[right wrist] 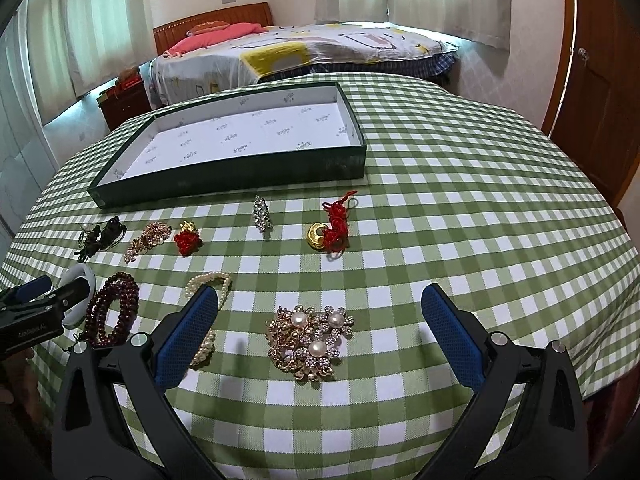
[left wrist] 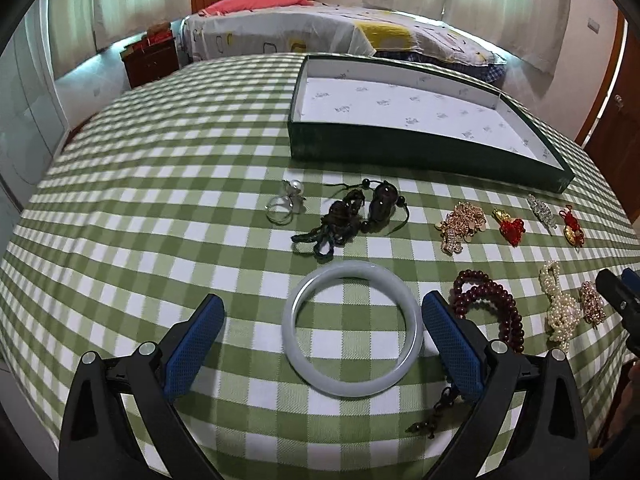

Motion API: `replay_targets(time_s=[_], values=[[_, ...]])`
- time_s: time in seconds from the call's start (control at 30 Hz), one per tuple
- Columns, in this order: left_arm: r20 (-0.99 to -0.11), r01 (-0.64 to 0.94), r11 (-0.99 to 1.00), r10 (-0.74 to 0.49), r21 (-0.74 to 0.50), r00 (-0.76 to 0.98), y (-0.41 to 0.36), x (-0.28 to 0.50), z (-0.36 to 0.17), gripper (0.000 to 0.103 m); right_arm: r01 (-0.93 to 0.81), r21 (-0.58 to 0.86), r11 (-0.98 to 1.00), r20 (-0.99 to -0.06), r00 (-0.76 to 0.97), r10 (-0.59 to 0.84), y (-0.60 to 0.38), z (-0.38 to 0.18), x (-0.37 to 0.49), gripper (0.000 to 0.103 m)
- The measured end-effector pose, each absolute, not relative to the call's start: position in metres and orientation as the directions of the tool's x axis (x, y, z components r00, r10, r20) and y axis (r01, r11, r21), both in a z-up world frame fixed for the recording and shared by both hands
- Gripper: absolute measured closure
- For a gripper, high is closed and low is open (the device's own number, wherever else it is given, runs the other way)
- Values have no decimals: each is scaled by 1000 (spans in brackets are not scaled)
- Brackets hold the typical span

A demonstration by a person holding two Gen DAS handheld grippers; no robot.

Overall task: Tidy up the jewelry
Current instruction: 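Lower the left tool over the jade bangle while the right tool approaches the pearl necklace, then close the left tool on the jade bangle while the right tool grasps the pearl necklace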

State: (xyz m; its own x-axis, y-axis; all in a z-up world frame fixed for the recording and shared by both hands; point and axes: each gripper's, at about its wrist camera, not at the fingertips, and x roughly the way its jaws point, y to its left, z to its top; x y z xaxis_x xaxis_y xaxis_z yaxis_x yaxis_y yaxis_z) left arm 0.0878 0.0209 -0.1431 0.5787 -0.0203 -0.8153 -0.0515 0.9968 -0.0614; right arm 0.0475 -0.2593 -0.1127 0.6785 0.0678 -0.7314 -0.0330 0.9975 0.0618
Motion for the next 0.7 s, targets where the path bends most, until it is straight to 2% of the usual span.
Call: replay_targets(time_s=[0.17,0.53,0.57,0.63,0.67,0.7], values=[[-813,-14,1000,16,9,582,9,90,-147,7,-39,62,997,-733,677,72,-258,-113,48,4],[-806,-22,1000,13,0,592,16,87,-146,8,-47,61,997,-730,679,77,-252,-111,46,4],[-802,-23,1000,15,1,597,17,85,-146,12,-49,59,997,-729,680,77,-252,-110,45,4],[-786,-12,1000,11,5,618,18,80,-142,29,-55,54,997,-728,681,77,-249,-109,44,4],[-784,-14,1000,16,9,620,20,78,-142,34,-58,53,997,-728,681,78,-248,-109,44,4],[-786,-12,1000,7,-1,619,23,78,-141,34,-60,53,997,-728,681,79,-247,-109,43,4]])
